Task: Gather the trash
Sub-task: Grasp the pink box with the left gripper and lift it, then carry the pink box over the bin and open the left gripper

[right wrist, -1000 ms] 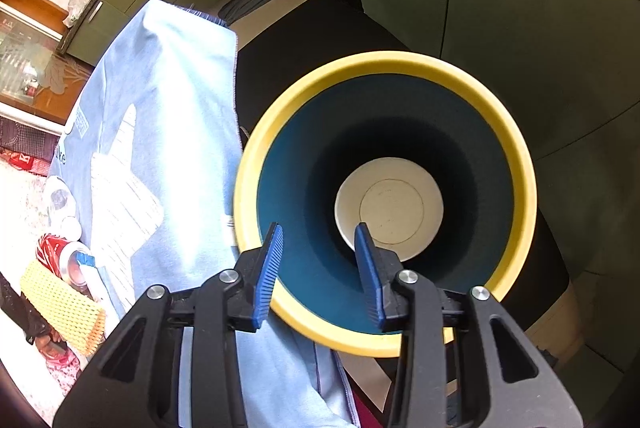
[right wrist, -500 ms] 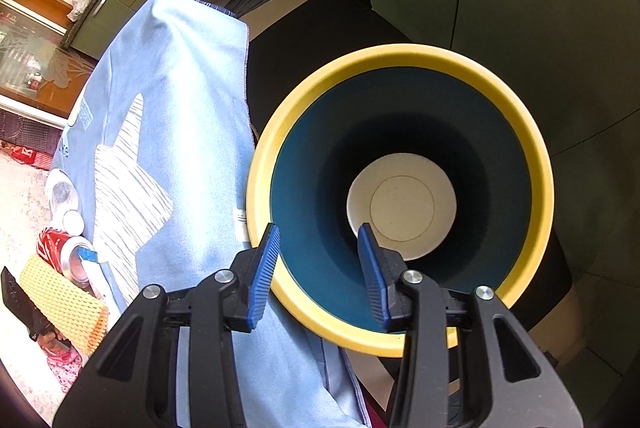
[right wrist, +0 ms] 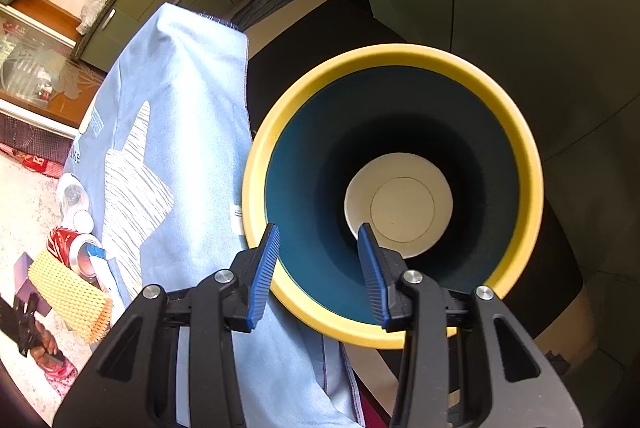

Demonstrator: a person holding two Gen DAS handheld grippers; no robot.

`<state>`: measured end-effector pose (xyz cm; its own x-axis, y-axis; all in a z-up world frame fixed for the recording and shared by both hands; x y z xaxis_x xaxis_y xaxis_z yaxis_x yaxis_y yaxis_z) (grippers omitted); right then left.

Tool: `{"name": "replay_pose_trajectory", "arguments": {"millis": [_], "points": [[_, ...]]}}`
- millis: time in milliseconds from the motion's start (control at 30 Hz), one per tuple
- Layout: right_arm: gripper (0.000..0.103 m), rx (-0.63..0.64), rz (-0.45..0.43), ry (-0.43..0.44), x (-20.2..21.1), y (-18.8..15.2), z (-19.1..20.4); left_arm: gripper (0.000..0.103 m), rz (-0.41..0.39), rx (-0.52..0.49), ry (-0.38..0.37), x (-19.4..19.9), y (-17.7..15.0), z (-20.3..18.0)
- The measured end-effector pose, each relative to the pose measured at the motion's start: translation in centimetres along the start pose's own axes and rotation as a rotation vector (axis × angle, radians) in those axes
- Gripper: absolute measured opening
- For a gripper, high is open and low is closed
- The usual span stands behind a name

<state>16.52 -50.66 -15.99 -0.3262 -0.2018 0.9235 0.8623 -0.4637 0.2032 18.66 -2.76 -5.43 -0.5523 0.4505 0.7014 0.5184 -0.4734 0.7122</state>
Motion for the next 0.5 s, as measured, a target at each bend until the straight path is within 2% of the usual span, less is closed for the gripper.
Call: {"name": "replay_pose_trajectory", "arguments": {"millis": [100,300,400,500], "points": [[0.039,-0.001,-0.032,-0.014,1.0,-0.4,-0.9,0.077,-0.015,-0.041,-0.043,0.2,2.7,-3.6],[0.039,0.002,-0.105,-0.039,3.2,-1.2,-3.4,0.077,-0.023,-0.124,-0.220,-2.3,8.3,-13.0],[0.039,0.002,-0.130,-0.040,3.9,-1.5,-4.8,0.077,0.006,-0.142,-0.305,-5.5,11.0,-18.1],[0.039,0.002,-0.146,-0.037,4.3,-1.7,-6.2,0.077,0.060,-0.134,-0.355,-9.4,12.6,-22.3]]}}
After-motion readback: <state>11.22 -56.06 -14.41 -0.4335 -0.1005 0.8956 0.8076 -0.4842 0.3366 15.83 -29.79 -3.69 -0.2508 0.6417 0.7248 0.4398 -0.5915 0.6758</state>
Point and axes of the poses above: each gripper's, at about its wrist camera, not at the fingertips, and x roughly against the way its jaws point, z to its left, y to its top, the point moved 4 cm from there along -x, roughly the way its jaws point, and after that the axes turned 3 degrees about -y, right-handed, at the moved point
